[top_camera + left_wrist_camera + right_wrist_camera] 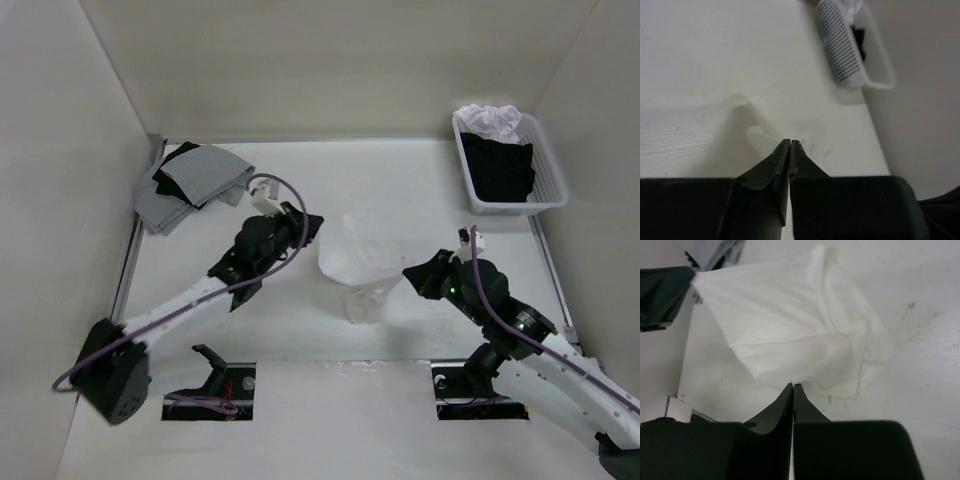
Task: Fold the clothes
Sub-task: Fold the tank top
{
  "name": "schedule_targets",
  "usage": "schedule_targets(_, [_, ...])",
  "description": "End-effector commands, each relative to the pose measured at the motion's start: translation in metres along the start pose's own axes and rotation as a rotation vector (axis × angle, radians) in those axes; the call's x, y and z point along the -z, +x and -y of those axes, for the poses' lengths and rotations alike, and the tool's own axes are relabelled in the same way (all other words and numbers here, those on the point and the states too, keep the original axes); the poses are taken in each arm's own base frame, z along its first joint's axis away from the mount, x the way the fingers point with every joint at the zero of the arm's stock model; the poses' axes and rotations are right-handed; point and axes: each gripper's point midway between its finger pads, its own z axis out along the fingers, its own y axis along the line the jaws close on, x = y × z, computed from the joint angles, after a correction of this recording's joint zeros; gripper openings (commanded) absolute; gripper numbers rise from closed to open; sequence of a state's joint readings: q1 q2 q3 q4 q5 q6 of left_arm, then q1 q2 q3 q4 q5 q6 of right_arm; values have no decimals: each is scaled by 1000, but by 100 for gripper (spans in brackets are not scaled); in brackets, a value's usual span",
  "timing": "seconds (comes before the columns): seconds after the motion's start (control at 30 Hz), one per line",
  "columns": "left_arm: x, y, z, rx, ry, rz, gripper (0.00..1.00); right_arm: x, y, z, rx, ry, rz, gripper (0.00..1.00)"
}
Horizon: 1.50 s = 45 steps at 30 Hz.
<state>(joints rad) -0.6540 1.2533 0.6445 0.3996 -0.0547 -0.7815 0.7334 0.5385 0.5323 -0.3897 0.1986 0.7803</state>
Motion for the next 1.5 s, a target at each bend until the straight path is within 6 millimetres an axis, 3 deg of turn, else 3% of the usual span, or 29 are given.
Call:
schedule_targets(0.0, [52,-64,17,42,-23,221,0,22,-51,-42,16,-115,124,1])
schedule_targets(0.13, [127,-116,29,67,-49,413,0,52,-61,-68,7,-213,140,1])
schedule_targets(0.23, [175,-137,35,98,-47,502,0,74,-57,-76,-13,-270,125,0])
schedule_targets(0.33, [206,-141,39,139,-23,533,0,97,-55,-84,-36,-320,105,0])
schedule_targets(0.5, [218,-129,43,179,-5,503,0,126,-56,-101,-65,-411,71,0])
schedule_targets(0.7, [207,-110,32,149,-88,490,0,113,-35,-108,-1,-371,35,0])
schedule_targets(0.83, [185,-94,10,79,-217,495,0,79,-32,-89,71,-236,70,1])
schedule_targets(0.93, [153,-84,-5,7,-315,469,0,35,-36,-74,91,-175,53,1])
schedule_targets(1.03, [110,-89,-30,-8,-370,450,0,-18,-52,-47,37,-155,33,1])
schedule_targets(1.13, [59,-101,-68,24,-411,413,0,-66,-80,-8,-76,-99,43,0])
schedule_targets(1.3, [-26,-114,-111,77,-475,342,0,-145,-101,25,-112,0,-2,1])
schedule_targets(1.47, [-85,-126,-151,111,-531,304,0,-214,-120,65,-159,83,-38,1])
